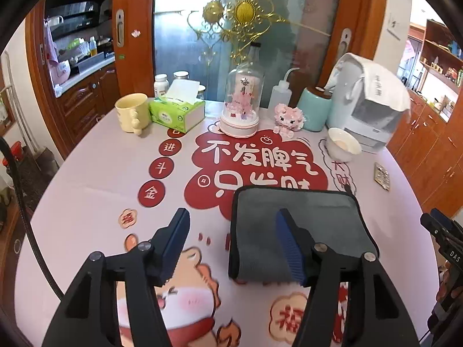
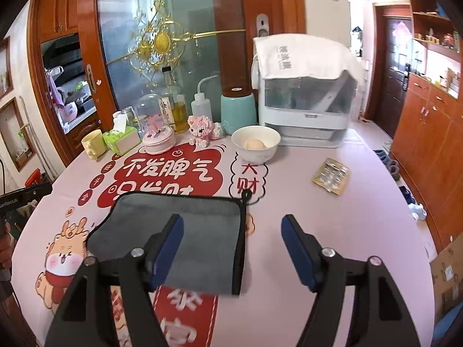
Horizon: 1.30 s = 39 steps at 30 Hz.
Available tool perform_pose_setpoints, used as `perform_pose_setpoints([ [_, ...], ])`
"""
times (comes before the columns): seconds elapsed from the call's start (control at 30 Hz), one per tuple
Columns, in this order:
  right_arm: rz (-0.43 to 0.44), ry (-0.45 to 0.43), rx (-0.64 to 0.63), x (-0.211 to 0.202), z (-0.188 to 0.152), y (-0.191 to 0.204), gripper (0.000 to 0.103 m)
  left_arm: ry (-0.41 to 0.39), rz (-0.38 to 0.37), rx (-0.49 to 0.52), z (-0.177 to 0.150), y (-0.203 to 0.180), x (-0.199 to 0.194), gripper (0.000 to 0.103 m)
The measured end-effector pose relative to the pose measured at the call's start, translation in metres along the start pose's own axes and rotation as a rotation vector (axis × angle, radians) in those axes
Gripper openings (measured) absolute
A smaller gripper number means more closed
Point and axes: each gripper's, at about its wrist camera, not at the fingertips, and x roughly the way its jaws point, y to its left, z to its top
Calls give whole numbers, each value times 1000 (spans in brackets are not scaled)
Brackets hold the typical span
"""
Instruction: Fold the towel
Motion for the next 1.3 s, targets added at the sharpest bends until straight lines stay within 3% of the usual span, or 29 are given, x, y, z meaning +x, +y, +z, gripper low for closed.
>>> perform_pose_setpoints([
  [0.2,-34,-7,32,-54,-25,16,76,-3,-32,4,-28,-1,-55,71],
  [0.43,-42,15,77,-103,-63,44,80,17,-88,4,-79,-4,-113,71],
  [0.63,-45,47,117,-140,-100,67,86,14,-45,73,-118,-7,-157,71],
  [0.87,-40,99,118,-185,-131,90,91,63,-73,79,-153,-8,-195,71],
  [1.07,-2,113,86,-219,-132,103,92,110,-19,107,-162,-22,-209,71],
  [1.3,45,141,153,-249,-120,91,99,122,-29,112,-158,-53,-232,85],
])
